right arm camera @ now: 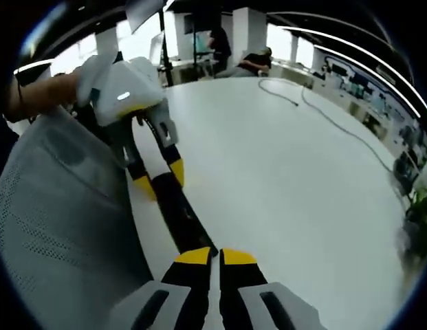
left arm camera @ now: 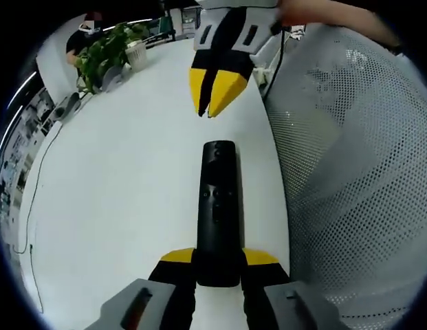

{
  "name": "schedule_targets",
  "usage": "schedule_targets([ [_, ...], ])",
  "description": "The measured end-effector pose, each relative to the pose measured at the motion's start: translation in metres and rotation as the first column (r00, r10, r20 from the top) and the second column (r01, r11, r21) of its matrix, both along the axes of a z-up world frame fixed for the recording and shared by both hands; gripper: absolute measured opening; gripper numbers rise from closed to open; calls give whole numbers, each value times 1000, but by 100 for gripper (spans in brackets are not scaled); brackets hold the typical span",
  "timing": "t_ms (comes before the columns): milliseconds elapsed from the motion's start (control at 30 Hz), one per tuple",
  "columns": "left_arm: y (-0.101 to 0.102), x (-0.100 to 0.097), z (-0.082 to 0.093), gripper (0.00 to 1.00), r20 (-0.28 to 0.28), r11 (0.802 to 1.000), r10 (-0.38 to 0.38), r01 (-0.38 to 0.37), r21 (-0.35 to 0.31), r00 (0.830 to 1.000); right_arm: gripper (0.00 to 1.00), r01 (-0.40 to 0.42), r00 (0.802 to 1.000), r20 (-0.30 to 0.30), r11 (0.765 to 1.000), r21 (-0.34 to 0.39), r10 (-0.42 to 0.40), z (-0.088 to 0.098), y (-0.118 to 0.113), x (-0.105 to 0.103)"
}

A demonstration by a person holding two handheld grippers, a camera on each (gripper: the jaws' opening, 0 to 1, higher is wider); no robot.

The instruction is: Press the specified remote control buttons in sequence, fully releasing each button before pressing the next.

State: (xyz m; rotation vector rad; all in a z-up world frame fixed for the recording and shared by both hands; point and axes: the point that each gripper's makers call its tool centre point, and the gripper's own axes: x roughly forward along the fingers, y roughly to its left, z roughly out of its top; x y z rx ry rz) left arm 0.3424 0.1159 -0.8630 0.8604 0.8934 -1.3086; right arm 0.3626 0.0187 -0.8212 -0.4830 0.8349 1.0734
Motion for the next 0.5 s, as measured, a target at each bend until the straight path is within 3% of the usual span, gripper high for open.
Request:
schedule_targets([
  [133,0,-1,0,24,6,999,-32,31,23,999,0,-33,999,-23,999,-34,32,-9,1,-7],
  [500,1,-1,0,24,4,1000,-24,24,1,1000,0,-112,993,-50,990,-86,108,-22,9,-16],
])
